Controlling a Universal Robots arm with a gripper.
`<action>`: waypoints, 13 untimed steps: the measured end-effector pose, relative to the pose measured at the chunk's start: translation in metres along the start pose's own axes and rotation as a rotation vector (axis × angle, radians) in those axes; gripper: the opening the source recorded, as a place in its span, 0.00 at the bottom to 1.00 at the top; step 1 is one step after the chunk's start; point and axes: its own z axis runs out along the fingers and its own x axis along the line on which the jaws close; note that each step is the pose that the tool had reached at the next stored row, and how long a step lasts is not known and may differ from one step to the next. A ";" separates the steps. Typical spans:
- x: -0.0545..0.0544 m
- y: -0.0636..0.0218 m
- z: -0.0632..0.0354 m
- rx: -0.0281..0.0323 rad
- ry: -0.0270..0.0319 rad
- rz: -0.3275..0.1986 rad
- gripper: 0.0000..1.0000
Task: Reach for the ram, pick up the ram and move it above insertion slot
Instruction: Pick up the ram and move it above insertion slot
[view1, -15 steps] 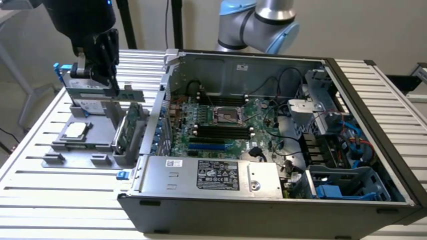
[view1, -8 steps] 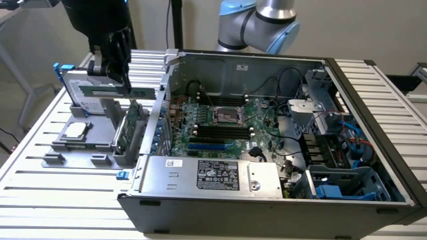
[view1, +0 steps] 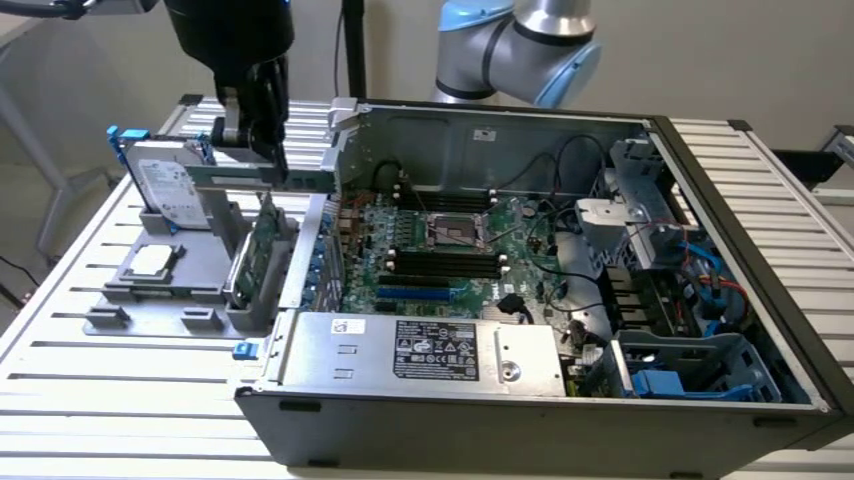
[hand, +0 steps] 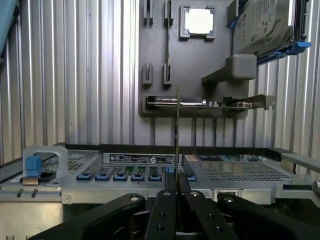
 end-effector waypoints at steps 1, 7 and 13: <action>-0.001 -0.0031 0.0000 0.0000 -0.0022 0.000 0.13; -0.004 -0.0224 0.0000 -0.0002 -0.0141 0.000 0.13; -0.007 -0.0453 -0.0001 -0.0005 -0.0245 0.000 0.13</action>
